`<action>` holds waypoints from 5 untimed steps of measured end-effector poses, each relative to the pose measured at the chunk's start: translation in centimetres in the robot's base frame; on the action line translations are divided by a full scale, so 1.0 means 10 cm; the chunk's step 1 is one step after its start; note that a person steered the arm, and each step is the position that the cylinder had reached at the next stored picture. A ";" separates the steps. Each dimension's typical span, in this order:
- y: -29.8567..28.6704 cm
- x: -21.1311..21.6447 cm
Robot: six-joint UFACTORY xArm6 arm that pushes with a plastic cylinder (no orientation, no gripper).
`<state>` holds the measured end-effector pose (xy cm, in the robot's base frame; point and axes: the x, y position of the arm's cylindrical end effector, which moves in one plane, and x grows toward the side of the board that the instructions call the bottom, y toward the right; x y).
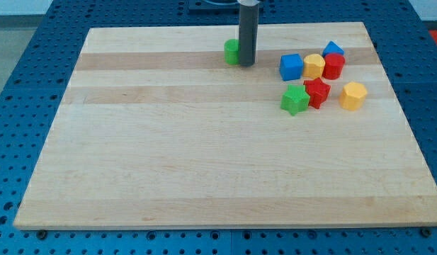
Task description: Move your arm to the bottom of the red star
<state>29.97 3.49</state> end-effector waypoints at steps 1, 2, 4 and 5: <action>-0.04 -0.14; -0.06 -0.23; 0.16 0.38; 0.27 0.95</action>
<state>39.43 6.15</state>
